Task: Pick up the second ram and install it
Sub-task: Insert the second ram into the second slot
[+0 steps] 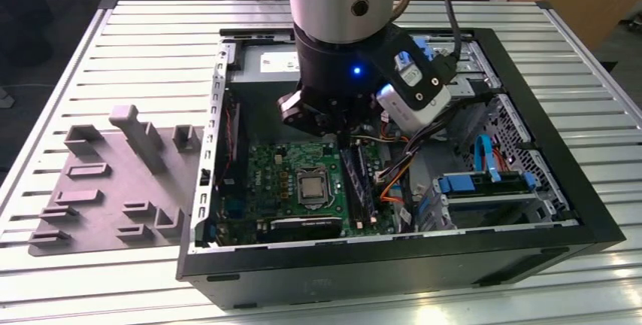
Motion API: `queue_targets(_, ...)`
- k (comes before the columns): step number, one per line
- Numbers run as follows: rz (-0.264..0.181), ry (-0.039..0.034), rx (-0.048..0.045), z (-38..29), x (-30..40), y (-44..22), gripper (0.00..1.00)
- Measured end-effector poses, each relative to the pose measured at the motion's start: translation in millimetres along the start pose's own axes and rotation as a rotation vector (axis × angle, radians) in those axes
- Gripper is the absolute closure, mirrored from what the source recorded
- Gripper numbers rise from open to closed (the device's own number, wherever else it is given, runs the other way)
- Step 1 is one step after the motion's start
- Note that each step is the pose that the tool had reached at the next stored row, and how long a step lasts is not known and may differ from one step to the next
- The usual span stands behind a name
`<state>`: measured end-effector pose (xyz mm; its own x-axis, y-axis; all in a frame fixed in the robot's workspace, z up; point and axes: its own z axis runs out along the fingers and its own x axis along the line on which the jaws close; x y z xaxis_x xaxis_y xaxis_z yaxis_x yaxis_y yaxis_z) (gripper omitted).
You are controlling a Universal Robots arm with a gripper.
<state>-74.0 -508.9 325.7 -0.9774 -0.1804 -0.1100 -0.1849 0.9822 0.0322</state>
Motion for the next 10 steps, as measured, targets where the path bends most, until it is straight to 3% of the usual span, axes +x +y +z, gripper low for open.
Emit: queue_targets(10, 0.102, -0.0033, 0.0112, 0.3, 0.0, 0.0, 0.88)
